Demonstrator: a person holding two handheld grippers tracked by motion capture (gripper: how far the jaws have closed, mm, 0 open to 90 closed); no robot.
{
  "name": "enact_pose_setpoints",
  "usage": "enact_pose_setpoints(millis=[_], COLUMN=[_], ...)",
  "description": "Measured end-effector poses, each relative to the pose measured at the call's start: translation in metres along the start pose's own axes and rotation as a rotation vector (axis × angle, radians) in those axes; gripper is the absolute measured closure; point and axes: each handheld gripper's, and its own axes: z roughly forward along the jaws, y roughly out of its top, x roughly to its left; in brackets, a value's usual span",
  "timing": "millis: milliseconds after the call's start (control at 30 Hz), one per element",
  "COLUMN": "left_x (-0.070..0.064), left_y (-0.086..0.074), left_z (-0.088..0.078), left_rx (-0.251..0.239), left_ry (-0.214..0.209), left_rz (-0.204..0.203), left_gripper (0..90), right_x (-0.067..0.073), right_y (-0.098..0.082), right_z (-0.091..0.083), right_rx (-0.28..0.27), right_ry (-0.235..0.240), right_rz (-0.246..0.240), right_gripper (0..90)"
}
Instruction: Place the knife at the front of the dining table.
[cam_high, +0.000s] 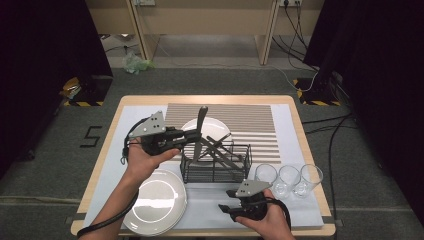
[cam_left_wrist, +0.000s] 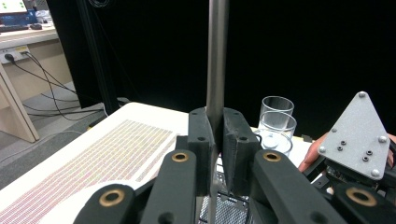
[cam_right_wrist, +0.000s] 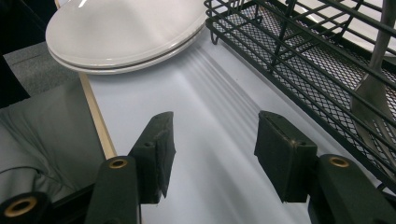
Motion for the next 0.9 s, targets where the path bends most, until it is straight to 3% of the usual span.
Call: enact_pose_setpoints(millis=[900], left_x=[0.0053], left_y=[0.0096], left_z=[-0.0106], left_rx=[-0.049], left_ry=[0.014], left_rz=[-0.011], left_gripper=[82.4], right_x=[0.0008], right_y=[-0.0005], right_z=[0.0015], right_rx=[0.006], right_ry=[0.005], right_rz=[-0.007], right_gripper=[46.9])
